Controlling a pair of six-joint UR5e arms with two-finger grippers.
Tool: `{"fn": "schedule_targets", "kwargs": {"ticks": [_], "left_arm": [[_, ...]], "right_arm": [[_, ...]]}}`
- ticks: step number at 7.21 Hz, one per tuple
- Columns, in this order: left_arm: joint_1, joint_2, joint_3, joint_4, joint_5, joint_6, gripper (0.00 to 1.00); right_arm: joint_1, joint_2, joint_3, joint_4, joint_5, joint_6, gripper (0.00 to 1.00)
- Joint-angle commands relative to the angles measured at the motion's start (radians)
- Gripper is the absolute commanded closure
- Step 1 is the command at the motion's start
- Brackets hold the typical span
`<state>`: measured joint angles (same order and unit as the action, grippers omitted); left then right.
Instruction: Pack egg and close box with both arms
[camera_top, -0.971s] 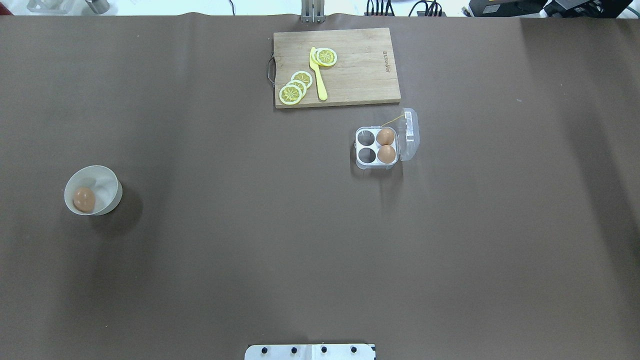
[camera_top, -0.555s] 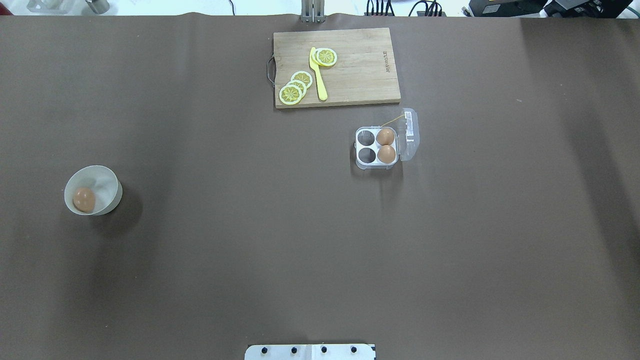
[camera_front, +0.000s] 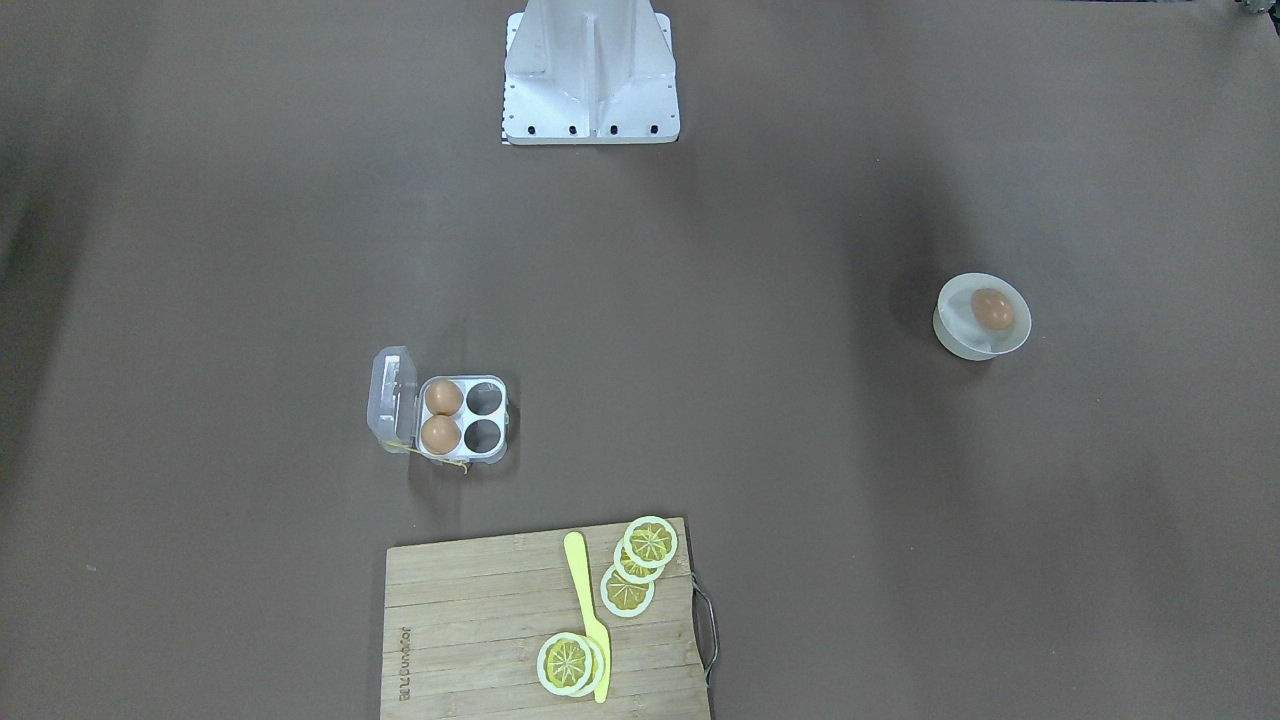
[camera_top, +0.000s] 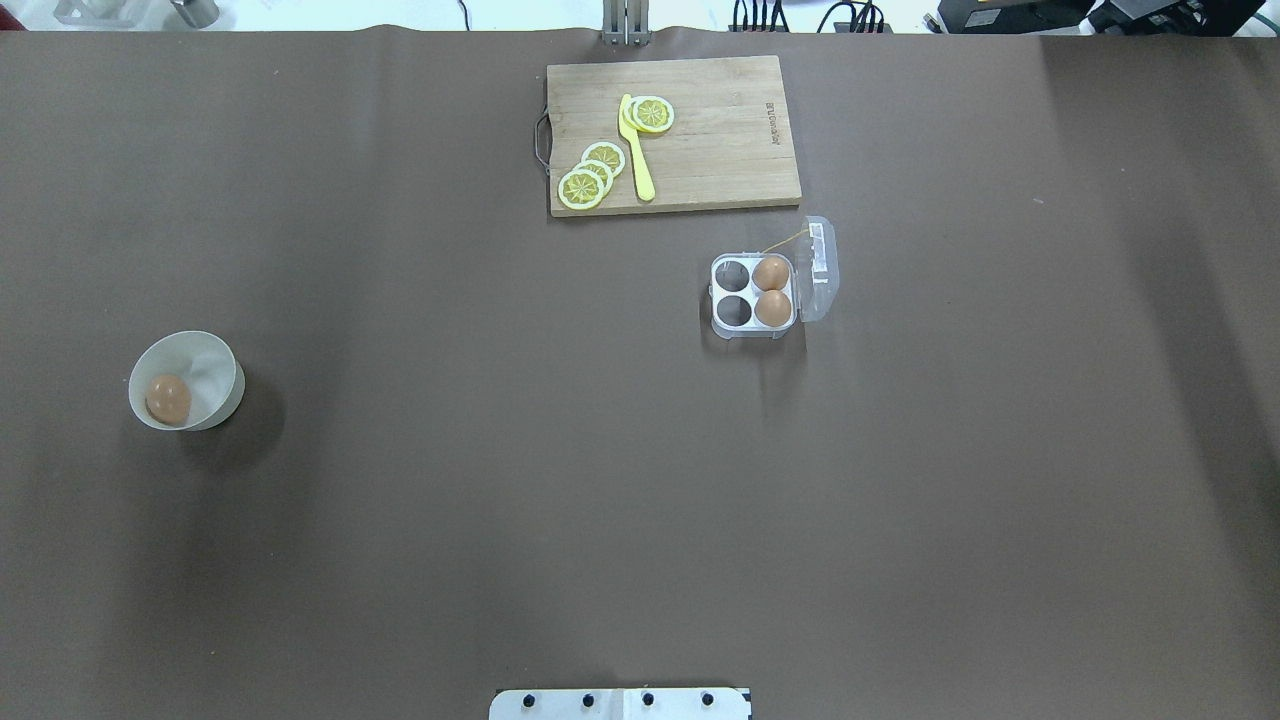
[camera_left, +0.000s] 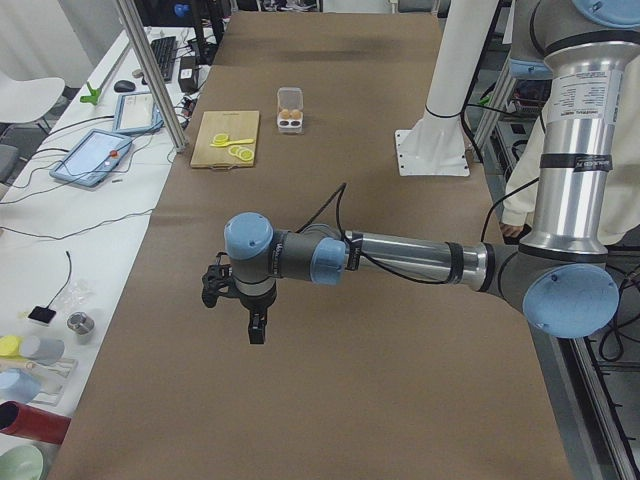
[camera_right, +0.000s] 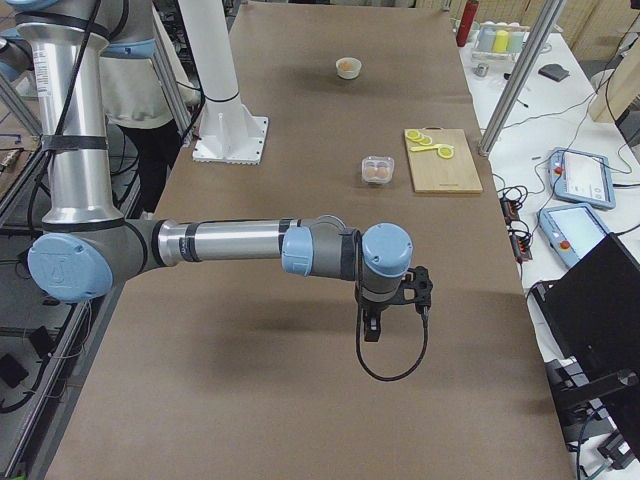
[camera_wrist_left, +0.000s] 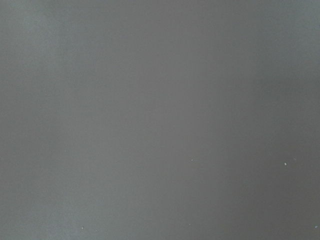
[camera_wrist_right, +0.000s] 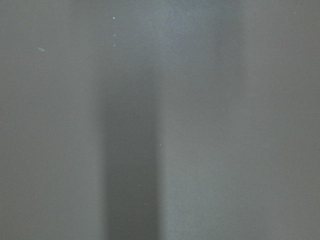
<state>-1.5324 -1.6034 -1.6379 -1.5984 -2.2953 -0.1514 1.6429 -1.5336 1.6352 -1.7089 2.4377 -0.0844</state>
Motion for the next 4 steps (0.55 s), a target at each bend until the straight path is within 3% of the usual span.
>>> {"fn": "schedule_targets", "kwargs": {"ticks": [1,3,4], "left_arm": [[0.000,-0.004,-0.002,0.000,-0.001,0.001,0.02],[0.003,-0.029,-0.031,-0.015,-0.001,-0.002,0.02],[0.029,-0.096,-0.037,-0.008,0.004,-0.005,0.02]], "right_arm": [[0.000,0.000,0.000,0.000,0.001,0.000,0.00],[0.000,0.000,0.000,0.000,0.003,0.000,0.00],[0.000,-0.002,0.000,0.000,0.003,0.000,0.00]]}}
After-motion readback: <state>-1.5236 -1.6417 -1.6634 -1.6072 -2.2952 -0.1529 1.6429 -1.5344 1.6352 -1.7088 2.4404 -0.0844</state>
